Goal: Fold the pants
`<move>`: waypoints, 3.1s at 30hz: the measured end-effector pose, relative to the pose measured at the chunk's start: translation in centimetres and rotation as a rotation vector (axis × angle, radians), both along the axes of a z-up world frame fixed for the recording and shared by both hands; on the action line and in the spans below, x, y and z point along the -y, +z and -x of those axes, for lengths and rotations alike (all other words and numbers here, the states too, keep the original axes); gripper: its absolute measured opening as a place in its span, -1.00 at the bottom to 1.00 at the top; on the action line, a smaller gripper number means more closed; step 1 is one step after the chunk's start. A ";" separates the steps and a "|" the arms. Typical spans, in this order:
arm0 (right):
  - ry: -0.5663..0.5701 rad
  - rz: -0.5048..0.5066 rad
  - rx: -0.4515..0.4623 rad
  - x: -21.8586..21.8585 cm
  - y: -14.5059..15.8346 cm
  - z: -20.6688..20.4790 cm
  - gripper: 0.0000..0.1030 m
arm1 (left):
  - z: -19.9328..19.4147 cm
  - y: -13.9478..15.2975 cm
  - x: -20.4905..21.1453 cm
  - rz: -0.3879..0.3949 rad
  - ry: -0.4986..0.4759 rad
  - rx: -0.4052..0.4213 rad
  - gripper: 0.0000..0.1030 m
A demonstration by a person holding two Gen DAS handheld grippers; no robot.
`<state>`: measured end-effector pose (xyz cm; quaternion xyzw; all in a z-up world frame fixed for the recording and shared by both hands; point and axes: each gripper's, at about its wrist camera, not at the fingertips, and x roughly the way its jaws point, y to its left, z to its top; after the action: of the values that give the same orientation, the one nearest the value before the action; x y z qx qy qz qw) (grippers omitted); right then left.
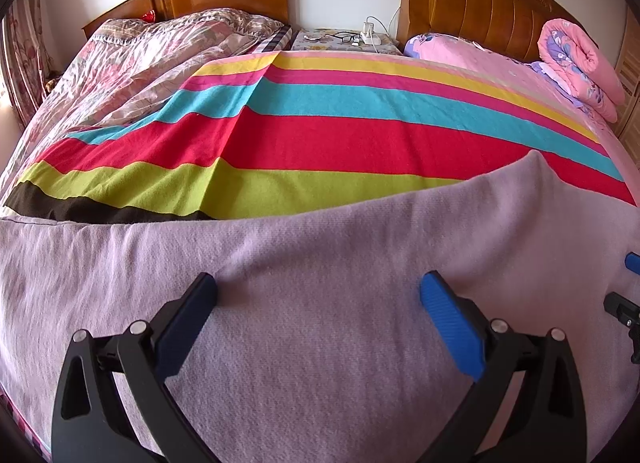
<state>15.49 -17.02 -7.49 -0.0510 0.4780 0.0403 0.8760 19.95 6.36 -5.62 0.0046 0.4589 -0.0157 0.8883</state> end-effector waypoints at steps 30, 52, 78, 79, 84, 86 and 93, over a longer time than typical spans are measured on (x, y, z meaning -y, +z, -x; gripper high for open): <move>0.483 -0.151 -0.028 -25.0 0.0 -3.8 0.78 | 18.5 1.2 -34.8 0.593 0.655 0.198 0.78; 0.520 -0.067 0.030 -25.8 -0.6 -2.9 0.88 | 15.4 9.0 -31.9 0.382 0.602 0.406 -0.72; -0.027 -0.373 0.189 2.9 5.1 7.4 0.80 | 15.4 6.9 10.2 -0.180 -0.559 0.325 0.86; 0.005 -0.393 0.182 1.8 4.8 7.8 0.65 | 15.0 7.8 8.6 -0.165 -0.513 0.341 0.90; 0.216 -0.509 0.138 -3.4 4.6 10.2 0.31 | 12.5 7.0 0.3 -0.179 -0.211 0.281 0.94; 0.267 -0.515 0.087 -4.9 4.1 10.8 0.19 | 11.8 5.9 -1.8 -0.208 -0.113 0.239 0.94; 0.196 -0.479 0.009 -5.5 2.5 11.4 0.00 | 10.7 2.0 -5.3 -0.194 -0.056 0.139 0.95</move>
<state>4.12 -11.52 -4.99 0.1116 0.4436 0.2368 0.8572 9.23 11.64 -3.63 0.1047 0.3951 0.0043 0.9126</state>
